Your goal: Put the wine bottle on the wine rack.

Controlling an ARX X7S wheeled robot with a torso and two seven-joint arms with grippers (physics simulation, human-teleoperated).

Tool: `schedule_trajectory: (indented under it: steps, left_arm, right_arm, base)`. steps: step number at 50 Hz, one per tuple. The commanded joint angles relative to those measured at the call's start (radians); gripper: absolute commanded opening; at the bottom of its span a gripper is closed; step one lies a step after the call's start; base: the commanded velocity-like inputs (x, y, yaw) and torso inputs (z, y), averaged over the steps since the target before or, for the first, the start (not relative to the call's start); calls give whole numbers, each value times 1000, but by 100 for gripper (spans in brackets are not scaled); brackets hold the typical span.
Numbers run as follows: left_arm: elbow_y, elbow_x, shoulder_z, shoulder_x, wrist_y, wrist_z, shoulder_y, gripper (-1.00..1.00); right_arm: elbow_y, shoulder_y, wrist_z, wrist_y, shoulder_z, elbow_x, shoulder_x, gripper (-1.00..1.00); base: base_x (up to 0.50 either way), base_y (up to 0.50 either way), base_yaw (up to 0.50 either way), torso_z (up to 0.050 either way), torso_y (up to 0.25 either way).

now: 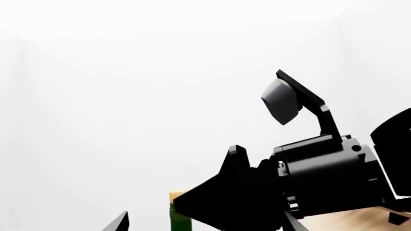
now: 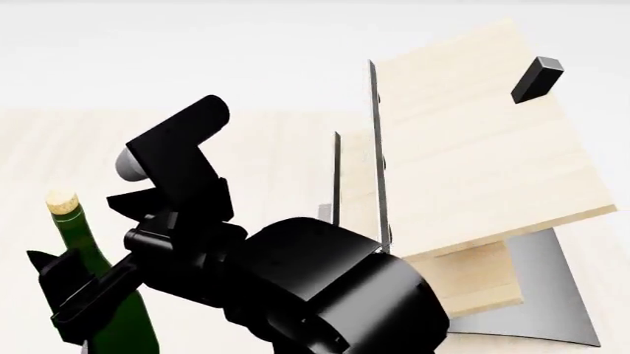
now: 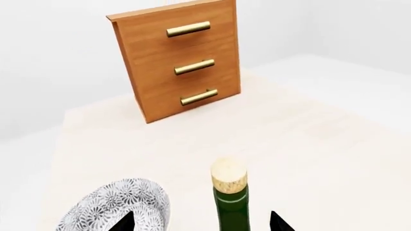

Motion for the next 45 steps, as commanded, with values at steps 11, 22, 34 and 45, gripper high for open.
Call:
schedule_trajectory:
  steps: [11, 22, 34, 45]
  left_arm:
    - [1, -5, 3, -5, 1, -5, -3, 100]
    - [2, -5, 5, -7, 2, -8, -3, 100]
    - [5, -7, 7, -11, 3, -11, -1, 100]
    - [-2, -9, 10, -13, 6, -13, -5, 100]
  right_arm:
    - [158, 11, -16, -187, -64, 6, -33, 100]
    - [188, 17, 3, -240, -116, 43, -32, 100]
    - [257, 51, 43, -321, -217, 105, -43, 100]
    - [445, 110, 57, -505, -377, 207, -45, 100]
  base:
    - [0, 0, 0, 0, 0]
    - [0, 0, 0, 0, 1]
    - [0, 0, 0, 0, 0]
    - [0, 0, 0, 0, 0]
